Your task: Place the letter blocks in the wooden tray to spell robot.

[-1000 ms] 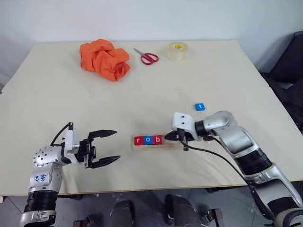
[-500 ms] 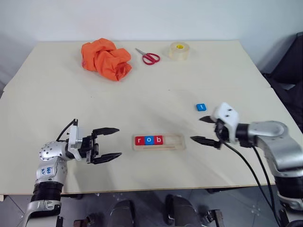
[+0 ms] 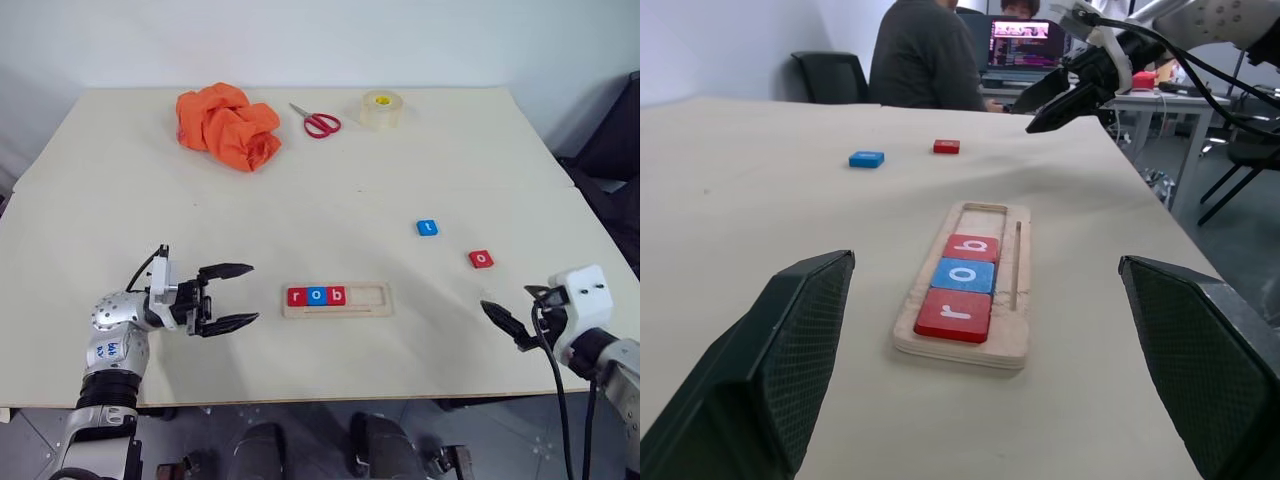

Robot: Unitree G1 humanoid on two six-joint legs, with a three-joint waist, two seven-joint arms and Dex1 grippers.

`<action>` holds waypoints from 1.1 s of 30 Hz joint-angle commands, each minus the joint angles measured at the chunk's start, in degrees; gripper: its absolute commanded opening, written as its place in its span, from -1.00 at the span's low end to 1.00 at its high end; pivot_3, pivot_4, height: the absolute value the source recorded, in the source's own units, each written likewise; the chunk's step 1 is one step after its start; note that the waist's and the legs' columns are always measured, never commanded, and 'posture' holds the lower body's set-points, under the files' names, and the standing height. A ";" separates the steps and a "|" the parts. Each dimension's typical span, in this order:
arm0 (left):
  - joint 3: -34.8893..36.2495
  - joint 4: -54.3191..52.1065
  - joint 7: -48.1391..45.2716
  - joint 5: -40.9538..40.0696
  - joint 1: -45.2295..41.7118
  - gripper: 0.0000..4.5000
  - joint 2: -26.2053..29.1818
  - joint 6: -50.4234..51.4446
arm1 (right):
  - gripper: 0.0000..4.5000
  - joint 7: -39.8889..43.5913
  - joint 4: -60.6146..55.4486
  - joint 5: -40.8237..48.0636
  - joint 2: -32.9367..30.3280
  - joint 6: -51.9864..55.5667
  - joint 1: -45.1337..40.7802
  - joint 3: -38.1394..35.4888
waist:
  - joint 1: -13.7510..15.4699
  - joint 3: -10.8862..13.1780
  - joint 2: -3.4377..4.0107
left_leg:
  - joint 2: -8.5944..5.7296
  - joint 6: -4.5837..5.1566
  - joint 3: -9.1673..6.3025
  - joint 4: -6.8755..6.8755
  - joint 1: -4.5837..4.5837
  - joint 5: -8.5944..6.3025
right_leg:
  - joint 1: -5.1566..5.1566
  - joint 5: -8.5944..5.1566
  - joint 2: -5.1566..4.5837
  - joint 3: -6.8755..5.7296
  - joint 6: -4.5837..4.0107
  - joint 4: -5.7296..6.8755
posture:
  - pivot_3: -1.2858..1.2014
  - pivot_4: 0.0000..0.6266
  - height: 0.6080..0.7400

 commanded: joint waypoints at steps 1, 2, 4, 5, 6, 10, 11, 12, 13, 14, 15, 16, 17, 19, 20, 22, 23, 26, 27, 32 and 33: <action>-0.54 -0.10 -5.51 -0.24 -0.93 1.00 1.49 0.48 | 0.99 -2.29 -3.90 2.87 1.48 -1.73 1.29 -4.36 | 0.03 0.00 0.00 | 0.00 0.00 -0.01 0.00 0.00 0.00 | 0.00 0.00 0.00 0.00 0.00 0.01 | 0.03 -0.52 1.00; -0.69 0.03 -5.60 -0.28 -1.05 1.00 1.58 0.55 | 0.99 -2.52 -4.20 3.44 1.64 -1.94 1.67 -4.81 | 0.04 0.00 0.00 | 0.00 0.00 -0.02 0.00 0.00 0.00 | 0.01 0.00 0.00 0.00 0.00 0.01 | 0.03 -0.52 1.00; -0.94 0.42 -5.71 -0.26 -1.36 1.00 1.78 0.56 | 0.99 -2.98 -4.64 4.60 1.85 -2.63 2.22 -5.55 | 0.07 0.00 0.00 | -0.01 0.00 -0.03 0.00 0.00 0.00 | 0.01 0.00 0.00 0.01 0.00 0.00 | 0.03 -0.52 1.00; -1.04 0.63 -5.76 -0.25 -1.51 1.00 1.87 0.52 | 0.99 -3.20 -4.77 5.15 1.91 -2.99 2.44 -5.81 | 0.08 0.00 0.00 | -0.01 0.00 -0.03 0.00 0.00 0.00 | 0.01 0.00 0.00 0.02 0.00 0.00 | 0.03 -0.52 1.00; -1.13 0.84 -5.83 -0.24 -1.70 1.00 1.96 0.47 | 0.99 -3.52 -4.85 5.66 1.97 -3.23 2.62 -6.04 | 0.09 0.00 0.00 | -0.01 0.00 -0.04 0.00 0.00 0.00 | 0.02 0.00 0.00 0.02 0.00 0.00 | 0.03 -0.52 1.00; -1.33 1.05 -5.87 -0.32 -2.06 1.00 2.07 0.48 | 0.99 -4.20 -4.66 6.92 1.27 -3.60 3.65 -6.09 | 0.10 0.00 0.00 | -0.02 0.01 -0.04 0.00 0.00 0.00 | 0.02 0.00 0.00 0.03 0.00 0.01 | 0.03 -0.52 1.00; -1.39 1.06 -5.88 -0.35 -2.08 1.00 2.11 0.46 | 0.99 -4.13 -4.57 7.11 0.87 -3.82 3.96 -5.95 | 0.09 0.00 0.00 | -0.02 0.01 -0.04 0.00 -0.01 0.00 | 0.02 0.00 0.01 0.03 0.00 0.01 | 0.03 -0.52 1.00; -1.45 1.11 -5.90 -0.38 -2.12 1.00 2.16 0.44 | 0.99 -4.15 -4.52 7.33 0.57 -4.02 4.09 -5.82 | 0.08 0.00 0.00 | -0.02 0.01 -0.04 0.00 -0.01 0.00 | 0.02 0.00 0.01 0.03 0.00 0.01 | 0.03 -0.52 1.00; -1.51 1.12 -5.91 -0.41 -2.14 1.00 2.23 0.44 | 0.99 -4.12 -4.57 7.69 0.28 -4.00 4.18 -5.79 | 0.06 0.00 0.00 | -0.02 0.01 -0.04 0.00 -0.01 0.00 | 0.02 0.00 0.01 0.03 0.00 0.01 | 0.03 -0.52 1.00; -1.57 1.10 -5.90 -0.46 -2.16 1.00 2.27 0.48 | 0.99 -4.19 -4.62 7.98 0.09 -3.95 4.21 -5.78 | 0.04 0.00 0.00 | -0.02 0.01 -0.04 0.00 0.00 0.00 | 0.02 0.00 0.01 0.03 0.00 0.01 | 0.03 -0.52 1.00; -1.62 1.10 -5.87 -0.47 -2.18 1.00 2.32 0.45 | 0.99 -4.32 -4.66 8.15 -0.07 -3.89 4.23 -5.74 | 0.04 0.00 0.00 | -0.02 0.01 -0.04 0.00 0.00 0.00 | 0.02 0.00 0.01 0.04 0.00 0.01 | 0.03 -0.52 1.00; -1.65 1.04 -5.87 -0.51 -2.18 1.00 2.36 0.47 | 0.99 -4.40 -4.74 8.34 -0.22 -3.86 4.30 -5.66 | 0.06 0.00 0.00 | -0.02 0.01 -0.04 0.00 0.00 0.00 | 0.02 0.00 0.01 0.04 0.00 0.02 | 0.03 -0.52 1.00; -1.67 0.85 -5.78 -0.56 -2.10 1.00 2.39 0.53 | 0.99 -4.45 -4.92 8.50 -0.41 -3.74 4.37 -5.36 | 0.08 0.00 0.00 | -0.02 0.02 -0.04 0.00 0.00 0.00 | 0.02 0.00 0.01 0.04 0.00 0.02 | 0.03 -0.52 1.00; -1.67 0.52 -5.67 -0.65 -1.97 1.00 2.46 0.66 | 0.99 -4.50 -5.30 8.93 -0.68 -3.39 4.46 -4.87 | 0.09 0.00 0.00 | -0.02 0.02 -0.05 0.00 0.00 0.00 | 0.02 0.00 0.02 0.04 0.00 0.02 | 0.03 -0.52 1.00; -1.66 0.48 -5.67 -0.68 -1.92 1.00 2.49 0.65 | 0.99 -4.60 -5.44 9.10 -0.75 -3.35 4.54 -4.70 | 0.09 0.00 0.00 | -0.02 0.02 -0.05 0.00 0.00 0.00 | 0.02 0.00 0.02 0.05 0.00 0.02 | 0.03 -0.52 1.00; -1.64 0.46 -5.65 -0.69 -1.86 1.00 2.59 0.63 | 0.99 -4.95 -5.61 9.40 -0.87 -3.26 4.63 -4.45 | 0.09 0.00 0.00 | -0.02 0.02 -0.05 0.00 0.00 0.00 | 0.02 0.00 0.02 0.05 0.00 0.02 | 0.03 -0.52 1.00; -1.62 0.45 -5.68 -0.71 -1.81 1.00 2.64 0.63 | 0.99 -5.10 -5.76 9.59 -0.90 -3.20 4.73 -4.38 | 0.10 0.00 0.00 | -0.02 0.02 -0.05 0.00 0.00 0.00 | 0.02 0.00 0.02 0.05 0.00 0.02 | 0.03 -0.52 1.00; -1.53 0.22 -5.67 -0.77 -1.72 1.00 2.82 0.69 | 0.99 -5.53 -6.04 10.07 -1.03 -3.03 4.76 -3.93 | 0.10 0.00 0.00 | -0.02 0.02 -0.05 0.00 0.00 0.00 | 0.02 0.00 0.02 0.05 0.00 0.01 | 0.03 -0.52 1.00; -1.52 0.12 -5.66 -0.80 -1.68 1.00 2.87 0.74 | 0.99 -5.74 -6.04 10.19 -1.08 -2.97 4.67 -3.79 | 0.10 0.00 0.00 | -0.02 0.02 -0.05 0.00 0.00 0.00 | 0.02 0.00 0.02 0.05 0.00 0.01 | 0.03 -0.52 1.00; -1.50 -0.65 -5.32 -0.87 -1.58 1.00 3.04 0.98 | 0.99 -8.10 0.73 8.77 -1.63 -3.17 -2.18 0.65 | -0.23 -0.01 -0.02 | -0.02 0.02 -0.04 0.01 0.01 0.01 | 0.02 0.00 0.02 0.06 0.00 0.03 | 0.03 -0.52 1.00; -1.51 -1.11 -5.16 -0.95 -1.41 1.00 3.04 1.13 | 0.99 -8.81 3.98 7.68 -1.78 -3.70 -4.63 2.24 | -0.36 -0.02 -0.03 | -0.01 0.02 -0.03 0.01 0.05 0.01 | 0.03 0.01 0.02 0.06 -0.01 0.03 | 0.03 -0.52 1.00</action>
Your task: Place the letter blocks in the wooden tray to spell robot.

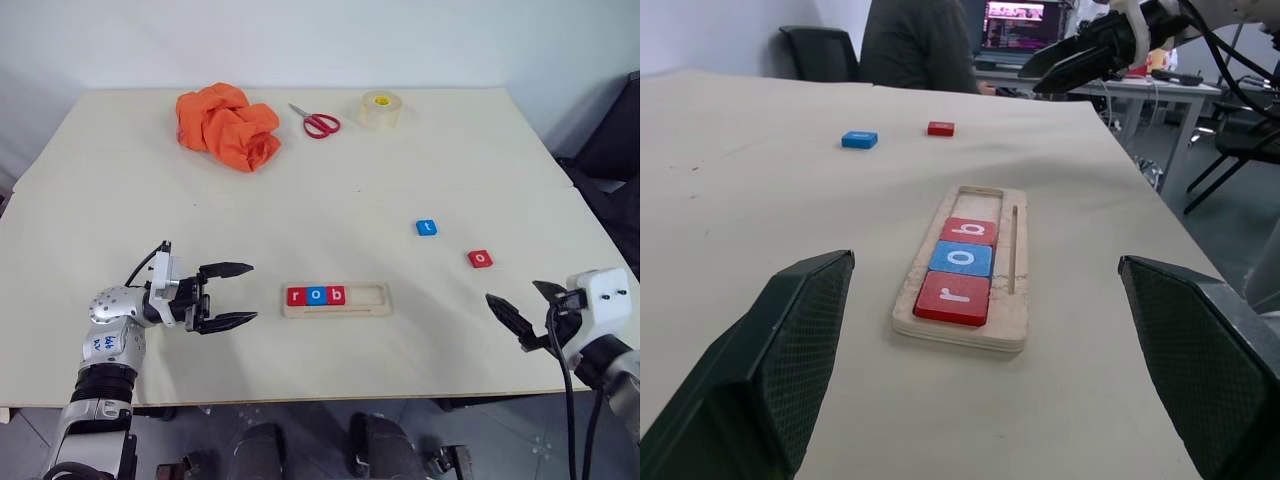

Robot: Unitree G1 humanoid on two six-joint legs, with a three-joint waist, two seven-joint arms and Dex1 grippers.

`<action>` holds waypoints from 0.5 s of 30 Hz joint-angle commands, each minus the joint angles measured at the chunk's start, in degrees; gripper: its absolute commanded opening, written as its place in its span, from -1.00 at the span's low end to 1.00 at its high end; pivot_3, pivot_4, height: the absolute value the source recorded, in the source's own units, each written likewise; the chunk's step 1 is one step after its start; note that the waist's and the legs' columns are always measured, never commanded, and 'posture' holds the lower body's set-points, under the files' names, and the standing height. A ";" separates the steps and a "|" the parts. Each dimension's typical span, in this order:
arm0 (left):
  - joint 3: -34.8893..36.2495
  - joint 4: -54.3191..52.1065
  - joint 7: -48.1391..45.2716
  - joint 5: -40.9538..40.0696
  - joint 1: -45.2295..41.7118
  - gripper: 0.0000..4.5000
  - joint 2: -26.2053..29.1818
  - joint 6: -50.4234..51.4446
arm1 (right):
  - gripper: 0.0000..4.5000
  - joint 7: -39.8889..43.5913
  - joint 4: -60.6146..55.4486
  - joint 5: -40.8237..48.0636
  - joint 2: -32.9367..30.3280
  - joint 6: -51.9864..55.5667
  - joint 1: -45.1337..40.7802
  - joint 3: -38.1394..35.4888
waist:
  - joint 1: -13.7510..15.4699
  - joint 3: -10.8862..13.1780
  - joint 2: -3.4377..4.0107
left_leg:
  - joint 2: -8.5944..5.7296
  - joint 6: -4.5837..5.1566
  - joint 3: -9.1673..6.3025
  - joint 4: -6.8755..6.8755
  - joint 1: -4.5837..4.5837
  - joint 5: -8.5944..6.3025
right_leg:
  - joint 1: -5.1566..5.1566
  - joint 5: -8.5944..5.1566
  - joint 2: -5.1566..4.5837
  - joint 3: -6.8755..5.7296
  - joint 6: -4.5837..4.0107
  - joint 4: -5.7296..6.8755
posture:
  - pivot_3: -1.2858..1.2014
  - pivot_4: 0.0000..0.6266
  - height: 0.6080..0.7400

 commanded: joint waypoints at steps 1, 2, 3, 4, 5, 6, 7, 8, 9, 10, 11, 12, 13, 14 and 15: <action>0.21 -2.75 -5.00 -0.98 0.36 1.00 0.85 0.27 | 0.99 -2.31 8.71 -2.55 -1.28 -2.01 -6.73 4.08 | -0.16 -0.01 -0.01 | 0.00 0.01 0.01 0.01 0.00 0.01 | 0.00 0.03 0.00 0.00 -0.03 0.00 | 0.03 -0.52 1.00; 0.23 -3.22 -4.85 -1.06 0.58 1.00 0.90 0.44 | 0.99 -2.41 11.98 -3.52 -1.27 -3.21 -8.98 5.56 | -0.16 -0.01 -0.01 | 0.00 0.04 0.00 0.01 -0.01 0.03 | -0.01 0.05 -0.01 0.00 -0.05 0.00 | 0.03 -0.52 1.00; 0.25 -3.72 -4.69 -1.12 0.89 1.00 0.92 0.56 | 0.99 -2.65 14.49 -4.21 -1.25 -3.97 -10.53 6.49 | -0.16 -0.01 -0.01 | 0.00 0.04 0.00 0.01 0.00 0.03 | 0.00 0.05 0.00 0.00 -0.05 0.00 | 0.03 -0.52 1.00; 0.37 -4.19 -4.50 -1.20 1.20 1.00 1.01 0.63 | 0.99 -2.52 17.25 -5.00 -1.18 -5.39 -12.21 7.57 | -0.15 -0.01 0.00 | 0.00 0.04 0.00 0.00 -0.01 0.03 | -0.01 0.04 -0.01 0.00 -0.05 0.00 | 0.03 -0.52 1.00; 0.54 -4.79 -4.28 -1.30 1.65 1.00 1.16 0.74 | 0.99 -2.57 20.22 -5.84 -1.15 -6.66 -13.86 8.53 | -0.10 -0.01 0.00 | 0.00 0.03 0.00 -0.03 -0.02 0.03 | -0.03 0.03 0.00 0.00 -0.07 0.02 | 0.03 -0.52 1.00; 0.66 -5.24 -4.12 -1.37 1.98 1.00 1.26 0.85 | 0.99 -2.56 22.23 -6.39 -1.19 -7.64 -14.88 9.16 | -0.08 0.00 0.00 | 0.00 0.03 0.00 -0.04 -0.02 0.03 | -0.03 0.03 0.01 0.00 -0.08 0.01 | 0.03 -0.52 1.00; 0.88 -5.78 -3.90 -1.46 2.41 1.00 1.43 0.96 | 0.99 -2.48 24.77 -7.13 -1.27 -9.08 -16.11 9.82 | 0.04 0.00 0.00 | -0.01 0.03 0.03 -0.04 -0.04 0.03 | -0.04 0.03 0.00 0.00 -0.08 0.00 | 0.03 -0.52 1.00; 1.19 -6.40 -3.70 -1.62 3.00 1.00 1.70 1.10 | 0.99 -2.48 27.79 -8.03 -1.44 -10.77 -17.50 10.50 | 0.08 0.00 0.00 | -0.01 0.03 0.03 -0.04 -0.05 0.03 | -0.04 0.03 0.00 0.01 -0.08 0.00 | 0.03 -0.52 1.00; 1.38 -6.83 -3.56 -1.73 3.40 1.00 1.88 1.20 | 0.99 -2.41 29.90 -8.64 -1.57 -12.11 -18.42 10.98 | 0.08 0.00 0.00 | -0.01 0.03 0.04 -0.03 -0.05 0.03 | -0.04 0.03 0.01 0.00 -0.08 -0.02 | 0.03 -0.52 1.00; 1.68 -7.42 -3.38 -1.91 4.08 1.00 2.15 1.25 | 0.99 -2.16 32.70 -9.50 -1.79 -13.90 -19.63 11.74 | 0.14 0.00 0.00 | -0.02 0.03 0.08 -0.03 -0.06 0.03 | -0.04 0.03 0.00 0.01 -0.07 -0.03 | 0.03 -0.52 1.00; 1.92 -7.91 -3.11 -2.04 4.65 1.00 2.34 1.33 | 0.99 -1.81 34.89 -9.96 -1.88 -15.01 -20.64 12.33 | 0.09 0.00 0.00 | -0.03 0.03 0.08 -0.03 -0.06 0.03 | -0.04 0.03 -0.02 0.02 -0.06 -0.04 | 0.03 -0.52 1.00; 2.08 -8.41 -2.84 -2.15 5.19 1.00 2.45 1.39 | 0.99 -1.47 36.81 -10.21 -1.96 -15.77 -21.54 12.82 | 0.08 0.00 0.01 | -0.02 0.03 0.09 -0.03 -0.05 0.02 | -0.03 0.04 -0.01 0.02 -0.06 -0.05 | 0.03 -0.52 1.00; 2.25 -8.89 -2.68 -2.24 5.70 1.00 2.54 1.44 | 0.99 -1.10 38.55 -10.49 -2.03 -16.50 -22.34 13.36 | 0.07 0.00 0.01 | -0.02 0.04 0.10 -0.03 -0.05 0.02 | -0.04 0.04 -0.02 0.03 -0.06 -0.05 | 0.03 -0.52 1.00; 2.43 -9.31 -2.50 -2.30 6.10 1.00 2.54 1.53 | 0.99 -0.91 39.93 -10.75 -2.04 -17.07 -22.93 13.76 | 0.06 0.00 0.01 | -0.01 0.04 0.09 -0.03 -0.05 0.02 | -0.04 0.04 -0.01 0.02 -0.06 -0.04 | 0.03 -0.52 1.00; 2.58 -9.71 -2.31 -2.32 6.47 1.00 2.51 1.58 | 0.99 -0.80 41.34 -11.00 -2.05 -17.50 -23.50 14.15 | 0.06 0.00 0.01 | -0.01 0.03 0.09 -0.03 -0.05 0.02 | -0.04 0.04 0.00 0.03 -0.06 -0.04 | 0.03 -0.52 1.00</action>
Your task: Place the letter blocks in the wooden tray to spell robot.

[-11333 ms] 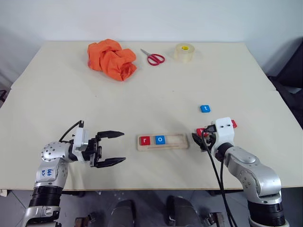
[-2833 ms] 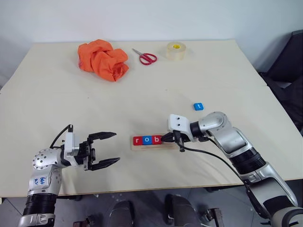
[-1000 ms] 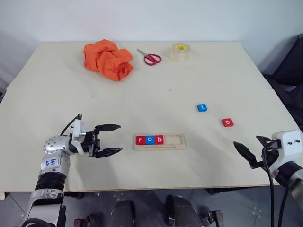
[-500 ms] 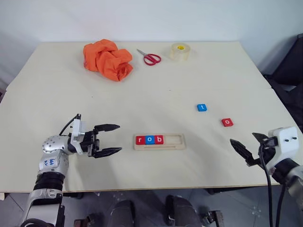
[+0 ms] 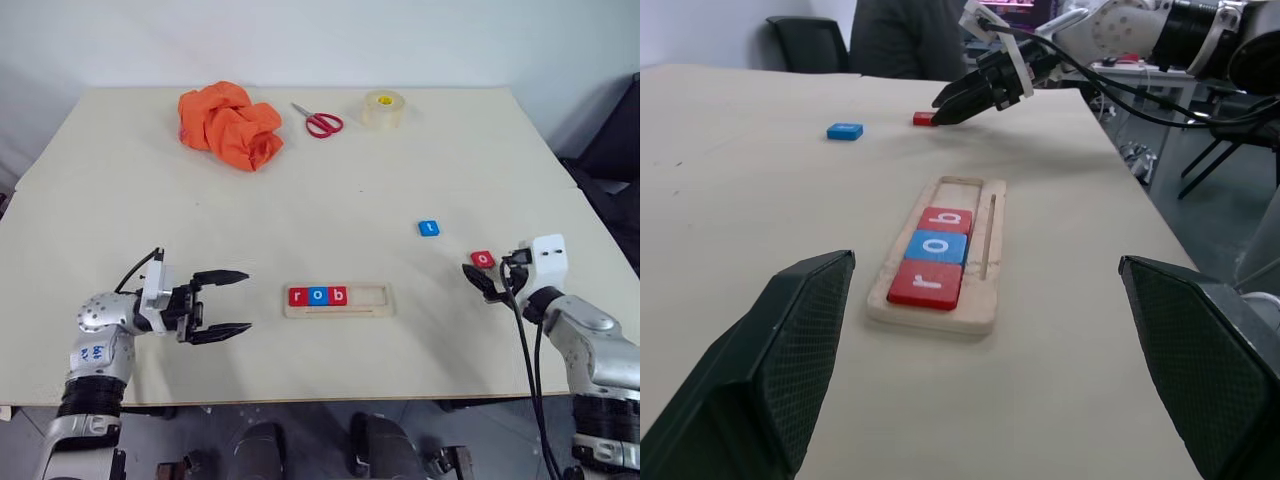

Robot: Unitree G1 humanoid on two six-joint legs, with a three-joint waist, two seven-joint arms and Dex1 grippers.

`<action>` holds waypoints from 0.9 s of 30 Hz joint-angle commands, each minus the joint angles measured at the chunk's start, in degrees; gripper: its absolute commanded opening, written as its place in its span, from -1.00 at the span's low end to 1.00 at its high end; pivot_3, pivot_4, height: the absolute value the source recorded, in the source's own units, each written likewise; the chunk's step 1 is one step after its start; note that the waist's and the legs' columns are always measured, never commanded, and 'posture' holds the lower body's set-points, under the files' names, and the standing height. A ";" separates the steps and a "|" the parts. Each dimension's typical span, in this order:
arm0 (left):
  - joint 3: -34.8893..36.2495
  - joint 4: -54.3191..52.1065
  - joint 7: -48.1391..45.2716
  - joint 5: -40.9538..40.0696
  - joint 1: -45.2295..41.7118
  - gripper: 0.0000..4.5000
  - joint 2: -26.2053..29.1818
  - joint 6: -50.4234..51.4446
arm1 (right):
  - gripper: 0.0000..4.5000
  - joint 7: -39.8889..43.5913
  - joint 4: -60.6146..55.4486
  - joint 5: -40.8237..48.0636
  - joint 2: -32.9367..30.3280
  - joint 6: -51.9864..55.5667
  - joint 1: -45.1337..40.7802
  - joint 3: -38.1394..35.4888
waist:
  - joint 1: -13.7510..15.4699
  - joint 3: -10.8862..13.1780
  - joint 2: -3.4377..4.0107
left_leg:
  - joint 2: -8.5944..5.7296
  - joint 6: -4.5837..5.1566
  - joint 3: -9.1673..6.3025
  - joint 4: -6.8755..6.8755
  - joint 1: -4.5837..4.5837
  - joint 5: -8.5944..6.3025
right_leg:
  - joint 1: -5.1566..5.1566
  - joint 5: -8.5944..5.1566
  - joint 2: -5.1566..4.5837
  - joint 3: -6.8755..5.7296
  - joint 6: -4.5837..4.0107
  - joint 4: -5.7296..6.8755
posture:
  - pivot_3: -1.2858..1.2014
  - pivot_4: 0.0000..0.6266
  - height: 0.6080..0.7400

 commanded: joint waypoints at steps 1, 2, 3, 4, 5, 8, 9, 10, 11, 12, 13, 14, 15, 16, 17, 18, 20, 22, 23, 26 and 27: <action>1.27 -2.99 -2.20 -1.60 1.08 1.00 0.51 0.24 | 0.92 0.88 3.29 -0.99 -1.21 -2.86 -1.76 0.64 | -0.02 0.00 0.00 | 0.00 0.00 0.00 0.00 0.00 0.00 | 0.00 0.00 0.00 0.00 0.00 0.01 | 0.03 -0.52 1.00; 1.34 -3.22 -2.09 -1.60 1.25 1.00 0.48 0.30 | 0.82 0.94 3.98 -1.07 -1.22 -3.21 -2.01 0.80 | -0.05 0.00 0.00 | 0.00 0.00 0.00 0.00 0.02 0.00 | 0.01 0.00 0.00 0.00 0.00 0.01 | 0.03 -0.52 1.00; 1.40 -3.49 -1.99 -1.60 1.49 1.00 0.44 0.34 | 0.72 0.88 4.66 -1.20 -1.11 -3.82 -2.28 0.95 | -0.05 0.00 0.00 | 0.00 -0.01 0.00 0.01 0.02 0.00 | 0.01 0.00 0.00 0.00 0.00 0.02 | 0.03 -0.52 1.00; 1.44 -3.73 -1.90 -1.60 1.68 1.00 0.38 0.38 | 0.58 0.82 5.24 -1.28 -0.99 -4.36 -2.53 1.08 | -0.06 0.00 0.00 | 0.00 -0.01 0.00 0.01 0.02 0.01 | 0.01 0.00 0.00 0.00 0.00 0.04 | 0.03 -0.52 1.00; 1.48 -3.89 -1.81 -1.56 1.87 1.00 0.28 0.36 | 0.43 0.51 6.06 -1.47 -0.69 -4.95 -2.95 1.22 | -0.05 0.00 0.00 | 0.00 -0.01 0.00 0.02 0.02 0.01 | 0.01 0.00 -0.01 0.00 0.00 0.04 | 0.03 -0.52 1.00; 1.58 -4.25 -1.63 -1.49 2.18 1.00 0.08 0.37 | -0.01 -0.43 7.06 -1.71 -0.13 -5.70 -3.36 1.34 | 0.00 0.00 0.00 | 0.00 -0.02 -0.01 0.02 0.03 0.01 | 0.02 0.01 -0.01 0.00 0.01 0.05 | 0.03 -0.52 1.00; 1.59 -4.38 -1.62 -1.51 2.27 1.00 0.03 0.39 | -0.18 -0.92 6.30 -1.49 0.11 -5.46 -3.06 1.08 | 0.01 0.00 0.00 | 0.00 -0.02 -0.01 0.02 0.03 0.01 | 0.02 0.01 -0.01 0.00 0.01 0.05 | 0.03 -0.52 1.00; 1.60 -4.44 -1.61 -1.52 2.31 1.00 -0.01 0.39 | -0.31 -1.51 5.18 -1.21 0.37 -5.08 -2.67 0.70 | 0.01 0.00 0.00 | 0.00 -0.02 -0.01 0.02 0.03 0.01 | 0.02 0.01 -0.01 0.00 0.01 0.05 | 0.03 -0.52 1.00; 1.61 -4.47 -1.64 -1.55 2.33 1.00 -0.04 0.40 | -0.35 -2.08 4.09 -0.94 0.61 -4.79 -2.32 0.31 | 0.00 0.00 0.00 | 0.00 -0.02 -0.01 0.02 0.03 0.01 | 0.02 0.01 -0.01 0.00 0.01 0.05 | 0.03 -0.52 1.00; 1.57 -4.43 -1.79 -1.57 2.35 1.00 -0.05 0.41 | -0.35 -3.23 1.59 -0.05 1.41 -3.78 -1.70 -0.57 | 0.01 0.00 0.00 | 0.00 -0.02 0.00 0.02 0.03 0.01 | 0.01 0.01 -0.01 0.00 0.01 0.05 | 0.03 -0.52 1.00; 1.48 -4.33 -2.00 -1.58 2.34 1.00 -0.07 0.40 | -0.35 -4.42 -1.15 0.73 2.26 -2.70 -0.93 -1.25 | 0.04 0.00 0.00 | 0.00 -0.02 -0.01 0.02 0.03 0.01 | 0.01 0.01 -0.01 0.00 0.01 0.05 | 0.03 -0.52 1.00; 1.41 -4.19 -2.28 -1.64 2.27 1.00 -0.07 0.46 | -0.35 -5.50 -4.25 1.30 3.06 -1.49 0.07 -1.65 | 0.09 0.00 0.01 | 0.01 -0.02 -0.02 0.02 0.02 0.01 | 0.01 0.01 -0.01 0.00 0.01 0.05 | 0.03 -0.52 1.00; 1.24 -3.91 -2.77 -1.66 2.13 1.00 -0.05 0.51 | -0.35 -6.75 -9.00 1.96 4.05 0.46 1.84 -1.66 | 0.12 0.00 0.01 | 0.01 -0.02 -0.02 0.00 0.01 0.01 | 0.00 0.00 -0.01 0.00 0.01 0.05 | 0.03 -0.52 1.00; 1.08 -3.63 -3.16 -1.62 1.98 1.00 -0.01 0.50 | -0.35 -7.72 -12.90 2.53 4.88 2.15 3.26 -1.55 | 0.13 0.00 0.03 | 0.02 -0.03 -0.02 0.00 0.01 0.01 | -0.02 0.00 0.00 0.00 0.00 0.06 | 0.03 -0.52 1.00; 1.00 -3.20 -3.43 -1.57 1.71 1.00 0.01 0.44 | -0.35 -9.31 -17.53 3.35 6.07 4.51 4.77 -1.52 | 0.12 0.00 0.03 | 0.01 -0.03 -0.02 -0.01 0.00 0.01 | -0.03 0.00 -0.01 0.00 0.00 0.05 | 0.03 -0.52 1.00; 0.93 -2.66 -3.61 -1.47 1.31 1.00 0.00 0.34 | -0.35 -11.18 -22.51 4.21 7.41 7.26 6.35 -1.43 | 0.13 0.00 0.03 | 0.02 -0.03 -0.02 0.00 0.00 0.01 | -0.03 0.00 -0.01 0.00 0.00 0.04 | 0.03 -0.52 1.00; 0.83 -1.79 -3.81 -1.34 0.61 1.00 -0.03 0.19 | -0.35 -14.38 -31.03 5.54 9.65 11.80 9.12 -1.24 | 0.14 -0.01 0.03 | 0.02 -0.03 -0.05 -0.01 -0.01 0.01 | -0.03 0.00 -0.01 0.00 0.00 0.04 | 0.03 -0.52 1.00; 0.67 -1.18 -4.01 -1.26 0.11 1.00 -0.09 0.08 | -0.35 -16.66 -37.60 6.83 11.43 15.78 11.42 -1.15 | 0.12 -0.01 0.05 | 0.02 -0.03 -0.07 0.00 -0.01 0.00 | -0.03 0.00 -0.01 0.00 0.00 0.05 | 0.03 -0.52 1.00; 0.60 -0.91 -4.14 -1.23 -0.10 1.00 -0.11 0.03 | -0.35 -17.35 -39.54 7.26 11.86 17.26 12.03 -1.10 | 0.05 -0.01 0.05 | 0.03 -0.03 -0.08 -0.01 0.00 0.00 | -0.02 0.00 0.00 0.00 -0.01 0.05 | 0.03 -0.52 1.00; 0.04 -0.06 -4.63 -1.06 -0.65 1.00 -0.44 -0.16 | -0.35 -19.40 -45.18 8.62 13.61 21.56 15.45 -0.78 | 0.13 -0.01 0.04 | 0.02 -0.02 -0.09 -0.01 -0.01 0.00 | -0.01 0.00 0.00 0.00 -0.01 0.03 | 0.03 -0.52 1.00; -0.18 0.16 -4.62 -1.01 -0.96 1.00 -0.66 -0.18 | -0.35 -20.28 -46.71 9.07 14.69 22.87 16.57 -0.02 | 0.21 -0.01 0.04 | 0.02 -0.02 -0.09 -0.01 -0.01 -0.01 | -0.01 -0.01 0.01 0.00 -0.02 0.03 | 0.03 -0.52 1.00</action>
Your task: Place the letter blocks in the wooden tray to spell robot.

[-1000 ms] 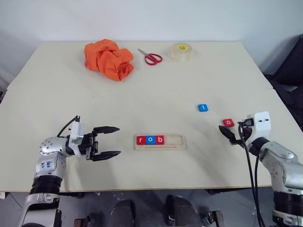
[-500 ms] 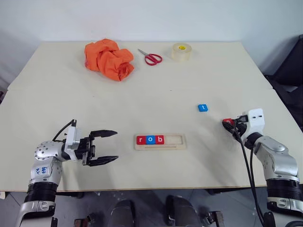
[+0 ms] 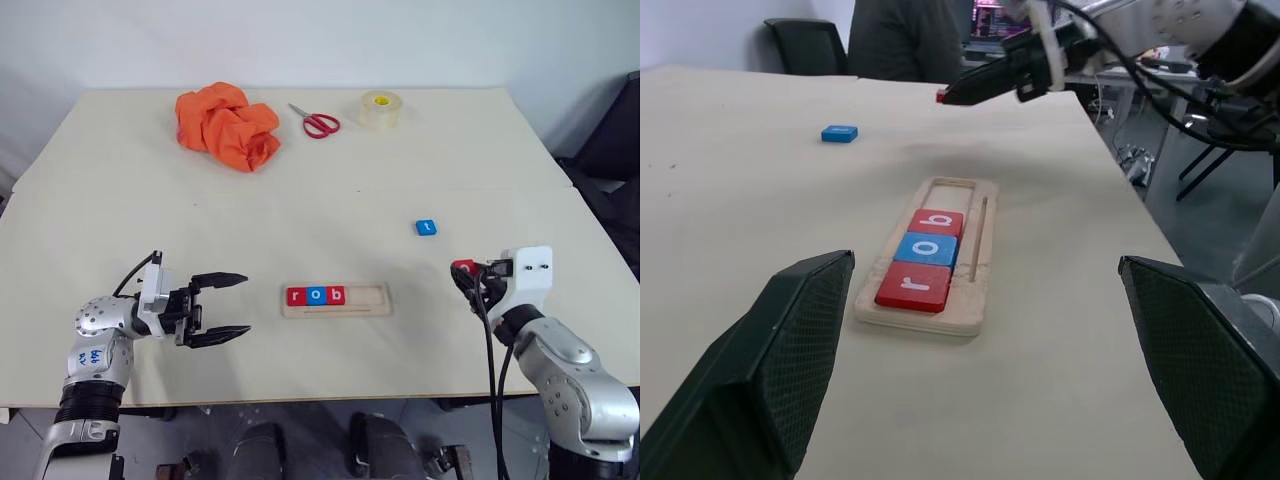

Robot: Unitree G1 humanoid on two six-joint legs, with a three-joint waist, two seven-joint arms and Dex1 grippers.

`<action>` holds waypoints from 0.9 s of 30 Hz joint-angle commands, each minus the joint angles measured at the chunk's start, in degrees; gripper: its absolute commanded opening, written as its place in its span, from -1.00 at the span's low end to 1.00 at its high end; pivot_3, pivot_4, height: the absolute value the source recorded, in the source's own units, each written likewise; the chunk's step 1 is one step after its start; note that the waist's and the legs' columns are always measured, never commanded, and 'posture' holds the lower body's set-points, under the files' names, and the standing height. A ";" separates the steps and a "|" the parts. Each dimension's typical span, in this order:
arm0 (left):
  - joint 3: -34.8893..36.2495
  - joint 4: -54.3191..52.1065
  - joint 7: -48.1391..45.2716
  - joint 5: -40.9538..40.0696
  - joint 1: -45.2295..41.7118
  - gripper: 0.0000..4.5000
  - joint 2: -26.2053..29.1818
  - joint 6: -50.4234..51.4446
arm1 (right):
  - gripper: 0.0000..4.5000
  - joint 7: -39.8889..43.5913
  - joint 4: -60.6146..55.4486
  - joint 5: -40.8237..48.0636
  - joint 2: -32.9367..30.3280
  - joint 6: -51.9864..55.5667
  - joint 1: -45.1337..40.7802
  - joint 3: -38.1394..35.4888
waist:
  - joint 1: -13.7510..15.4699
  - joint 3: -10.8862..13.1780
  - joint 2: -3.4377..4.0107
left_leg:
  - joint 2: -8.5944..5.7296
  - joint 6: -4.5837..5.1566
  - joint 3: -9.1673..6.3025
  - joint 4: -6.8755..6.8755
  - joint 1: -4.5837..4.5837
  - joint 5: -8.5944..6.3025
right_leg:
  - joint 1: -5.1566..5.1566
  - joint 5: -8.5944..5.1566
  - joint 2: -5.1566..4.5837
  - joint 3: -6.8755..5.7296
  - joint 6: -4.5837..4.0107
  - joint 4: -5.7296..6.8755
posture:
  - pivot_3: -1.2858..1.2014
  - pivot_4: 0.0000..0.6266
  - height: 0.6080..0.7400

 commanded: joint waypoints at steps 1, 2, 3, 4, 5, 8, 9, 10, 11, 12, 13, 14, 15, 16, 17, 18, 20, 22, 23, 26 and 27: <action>-0.30 0.42 -4.55 -0.69 -1.20 1.00 -0.43 -0.62 | -0.35 -2.60 -6.41 1.84 2.44 3.72 2.77 1.11 | 0.12 0.00 0.00 | 0.00 0.00 -0.02 -0.01 0.00 0.00 | 0.01 -0.01 0.00 -0.01 -0.01 0.00 | 0.03 -0.52 1.00; -0.43 0.45 -4.49 -0.69 -1.36 1.00 -0.53 -0.60 | -0.35 -2.78 -6.80 1.94 3.00 4.14 3.24 1.83 | 0.09 0.00 0.00 | 0.00 0.00 -0.03 -0.01 -0.01 0.00 | 0.01 -0.01 0.01 -0.02 -0.02 0.00 | 0.03 -0.52 1.00; -0.53 0.46 -4.47 -0.68 -1.46 1.00 -0.60 -0.57 | -0.35 -2.91 -6.84 1.89 3.40 4.31 3.49 2.32 | 0.06 0.00 0.00 | -0.01 0.00 -0.02 -0.01 -0.01 0.00 | 0.01 -0.01 0.00 -0.01 -0.02 0.00 | 0.03 -0.52 1.00; -0.64 0.49 -4.48 -0.64 -1.56 1.00 -0.69 -0.59 | -0.35 -3.01 -6.61 1.75 3.72 4.35 3.61 2.73 | 0.03 0.00 0.00 | -0.02 0.00 -0.01 -0.01 -0.01 0.00 | 0.01 -0.01 0.00 0.00 -0.01 0.00 | 0.03 -0.52 1.00; -0.72 0.47 -4.47 -0.63 -1.65 1.00 -0.77 -0.56 | -0.35 -3.04 -5.88 1.46 4.13 3.93 3.65 3.36 | -0.02 0.00 0.00 | -0.02 0.01 -0.01 0.00 -0.01 0.00 | 0.01 0.00 0.00 0.00 0.00 -0.01 | 0.03 -0.52 1.00; -0.87 0.28 -4.33 -0.66 -1.69 1.00 -0.86 -0.58 | -0.35 -3.27 -3.04 0.32 4.80 2.36 3.36 4.74 | -0.15 0.00 0.00 | 0.00 0.01 -0.02 -0.01 0.00 0.00 | 0.01 0.00 0.02 0.00 -0.02 0.00 | 0.03 -0.52 1.00; -0.85 0.18 -4.31 -0.73 -1.62 1.00 -0.81 -0.59 | -0.35 -3.27 -2.35 -0.01 4.81 1.89 3.31 4.97 | -0.14 0.00 0.00 | 0.00 0.01 -0.02 -0.02 0.00 0.00 | 0.00 -0.01 0.03 0.00 -0.02 0.00 | 0.03 -0.52 1.00; -0.72 -0.16 -4.29 -0.89 -1.32 1.00 -0.64 -0.54 | -0.20 -2.90 -2.08 0.01 4.54 1.66 3.30 5.14 | -0.12 0.00 0.00 | 0.00 0.01 -0.02 -0.02 0.00 0.00 | 0.00 -0.01 0.03 0.00 -0.03 0.00 | 0.03 -0.52 1.00; -0.63 -0.38 -4.26 -1.02 -1.12 1.00 -0.50 -0.50 | -0.03 -2.62 -1.97 0.01 4.33 1.49 3.32 5.27 | -0.10 0.00 0.00 | 0.00 0.01 -0.02 -0.02 -0.01 0.00 | -0.01 -0.01 0.03 0.00 -0.03 0.00 | 0.03 -0.52 1.00; -0.47 -0.69 -4.20 -1.15 -0.77 1.00 -0.34 -0.47 | 0.09 -2.16 -2.22 0.06 3.79 1.29 3.43 5.27 | -0.09 0.00 0.00 | 0.00 0.01 -0.02 -0.02 -0.01 0.00 | 0.00 -0.01 0.02 0.00 -0.03 -0.01 | 0.03 -0.52 1.00; -0.32 -0.96 -4.08 -1.23 -0.46 1.00 -0.22 -0.46 | 0.22 -1.46 -2.61 0.30 3.13 1.02 3.53 5.14 | -0.09 0.00 0.00 | 0.00 0.01 -0.02 -0.02 -0.01 -0.01 | 0.00 -0.01 0.02 0.00 -0.02 -0.02 | 0.03 -0.52 1.00; -0.23 -1.23 -3.94 -1.28 -0.16 1.00 -0.16 -0.43 | 0.38 -0.73 -2.96 0.40 2.29 0.79 3.58 4.95 | -0.10 0.00 0.00 | 0.00 0.02 -0.02 -0.02 -0.01 -0.01 | 0.00 -0.01 0.02 0.00 -0.02 -0.03 | 0.03 -0.52 1.00; -0.18 -1.48 -3.82 -1.32 0.06 1.00 -0.13 -0.40 | 0.53 -0.18 -3.17 0.47 1.70 0.64 3.62 4.79 | -0.09 0.00 0.00 | 0.00 0.02 -0.01 -0.02 -0.01 -0.01 | 0.00 -0.01 0.02 0.00 -0.02 -0.03 | 0.03 -0.52 1.00; -0.10 -1.82 -3.67 -1.38 0.49 1.00 -0.11 -0.42 | 0.69 1.56 -3.58 1.16 0.12 0.58 3.32 4.41 | -0.08 0.00 0.00 | 0.00 0.02 -0.01 -0.02 -0.01 -0.01 | 0.00 -0.01 0.02 0.00 -0.02 -0.03 | 0.03 -0.52 1.00; -0.02 -2.15 -3.53 -1.45 0.89 1.00 -0.12 -0.45 | 0.83 3.77 -3.74 1.58 -2.01 0.10 2.96 4.23 | -0.08 0.00 0.00 | 0.00 0.02 -0.02 -0.02 -0.01 -0.01 | 0.00 -0.01 0.02 0.00 -0.02 -0.03 | 0.03 -0.52 1.00; 0.05 -2.41 -3.36 -1.50 1.18 1.00 -0.14 -0.44 | 0.98 5.67 -3.70 2.01 -3.88 -0.27 2.57 4.07 | -0.08 0.00 0.00 | -0.01 0.03 0.00 -0.02 -0.01 -0.02 | 0.00 -0.01 0.01 0.01 -0.02 -0.04 | 0.03 -0.52 1.00; 0.10 -2.83 -3.02 -1.58 1.64 1.00 -0.26 -0.49 | 0.98 9.60 -2.70 2.88 -7.63 -1.36 1.52 3.69 | -0.06 0.00 0.00 | -0.01 0.03 -0.02 -0.02 -0.01 -0.02 | 0.01 -0.01 0.02 0.00 -0.02 -0.05 | 0.03 -0.52 1.00; 0.05 -3.02 -2.85 -1.59 1.94 1.00 -0.41 -0.62 | 0.98 14.39 -0.64 2.77 -12.23 -3.43 0.33 4.06 | -0.04 0.00 -0.01 | 0.00 0.03 -0.02 -0.01 -0.01 -0.02 | 0.01 -0.01 0.02 -0.01 -0.02 -0.04 | 0.03 -0.52 1.00; -0.11 -3.03 -2.82 -1.56 2.13 1.00 -0.76 -0.86 | 0.98 18.25 1.28 2.56 -15.45 -5.30 -0.77 4.76 | -0.02 0.00 -0.01 | 0.00 0.04 -0.02 -0.01 0.00 -0.02 | 0.02 0.00 0.02 0.00 -0.01 -0.05 | 0.03 -0.52 1.00; -0.65 -3.79 -2.71 -1.71 2.76 1.00 -1.86 -1.08 | 0.98 30.49 6.92 0.93 -24.69 -11.77 -3.66 8.43 | -0.06 0.00 -0.01 | -0.01 0.04 -0.02 -0.01 0.00 -0.02 | 0.03 0.00 0.02 -0.01 -0.01 -0.07 | 0.03 -0.52 1.00; -0.76 -4.10 -2.60 -1.72 2.91 1.00 -2.11 -1.05 | 0.98 33.33 8.72 0.59 -26.78 -13.45 -4.44 9.43 | -0.05 0.00 -0.01 | -0.02 0.06 0.01 0.00 0.00 -0.03 | 0.03 0.01 0.00 0.00 0.01 -0.11 | 0.03 -0.52 1.00</action>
